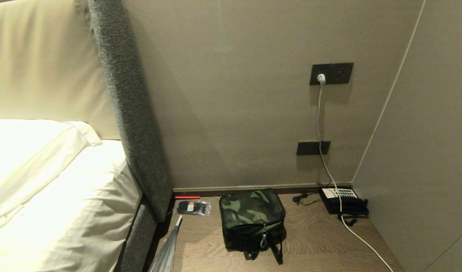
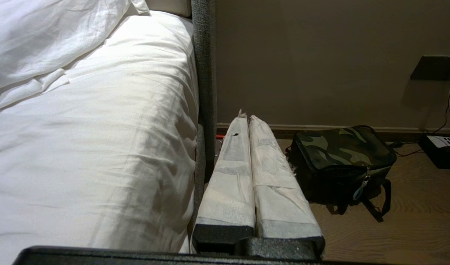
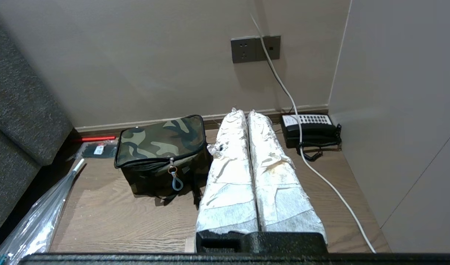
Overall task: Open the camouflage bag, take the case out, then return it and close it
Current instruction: Open the top of the storage box
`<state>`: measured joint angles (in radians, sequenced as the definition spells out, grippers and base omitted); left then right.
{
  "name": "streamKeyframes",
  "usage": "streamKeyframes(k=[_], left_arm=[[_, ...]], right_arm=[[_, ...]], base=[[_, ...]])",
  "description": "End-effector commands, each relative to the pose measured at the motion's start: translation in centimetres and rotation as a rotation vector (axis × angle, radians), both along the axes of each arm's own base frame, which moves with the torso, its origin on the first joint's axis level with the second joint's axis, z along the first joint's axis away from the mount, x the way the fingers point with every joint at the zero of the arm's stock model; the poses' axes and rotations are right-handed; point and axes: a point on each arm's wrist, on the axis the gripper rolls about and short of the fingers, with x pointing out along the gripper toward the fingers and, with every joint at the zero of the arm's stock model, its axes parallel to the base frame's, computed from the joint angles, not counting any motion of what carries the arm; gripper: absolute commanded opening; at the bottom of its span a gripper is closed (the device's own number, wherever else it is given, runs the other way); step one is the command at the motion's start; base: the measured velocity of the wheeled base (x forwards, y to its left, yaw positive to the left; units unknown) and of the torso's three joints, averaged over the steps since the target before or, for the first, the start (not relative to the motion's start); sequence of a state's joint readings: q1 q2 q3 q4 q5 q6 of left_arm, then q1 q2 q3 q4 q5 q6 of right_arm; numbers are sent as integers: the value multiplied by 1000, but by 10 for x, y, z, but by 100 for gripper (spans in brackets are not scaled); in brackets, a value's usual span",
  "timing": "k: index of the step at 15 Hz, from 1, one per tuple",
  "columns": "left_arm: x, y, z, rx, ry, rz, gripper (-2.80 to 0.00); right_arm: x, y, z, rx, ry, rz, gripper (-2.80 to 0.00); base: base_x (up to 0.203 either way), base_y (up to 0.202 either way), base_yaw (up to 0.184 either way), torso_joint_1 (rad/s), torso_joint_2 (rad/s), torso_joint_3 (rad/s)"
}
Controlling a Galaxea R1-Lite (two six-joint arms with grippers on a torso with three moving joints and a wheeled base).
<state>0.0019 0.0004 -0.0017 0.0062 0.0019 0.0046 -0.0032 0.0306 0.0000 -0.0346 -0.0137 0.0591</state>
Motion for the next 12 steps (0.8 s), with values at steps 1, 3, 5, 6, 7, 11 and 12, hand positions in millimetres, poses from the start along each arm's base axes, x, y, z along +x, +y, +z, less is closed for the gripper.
streamKeyframes(k=[1,3,5,6,7,11,12], left_arm=[[0,0,0,0,0,2,-280],[0,0,0,0,0,1,-280],[0,0,0,0,0,0,-280],[0,0,0,0,0,0,-280],[0,0,0,-1,0,2,-280],[0,0,0,0,0,1,-280],[0,0,0,0,0,1,-280]], right_arm=[[1,0,-5,-1,18,0,-280],[1,0,-5,0,18,0,-280],[1,0,-5,0,18,0,-280],[1,0,-5,1,18,0,-280],[1,0,-5,1,18,0,-280],[1,0,-5,0,17,0,-280],[1,0,-5,1,18,0,-280]], base=[[0,0,0,0,0,0],[0,0,0,0,0,0],[0,0,0,0,0,0],[0,0,0,0,0,0],[0,0,0,0,0,0],[0,0,0,0,0,0],[0,0,0,0,0,0]])
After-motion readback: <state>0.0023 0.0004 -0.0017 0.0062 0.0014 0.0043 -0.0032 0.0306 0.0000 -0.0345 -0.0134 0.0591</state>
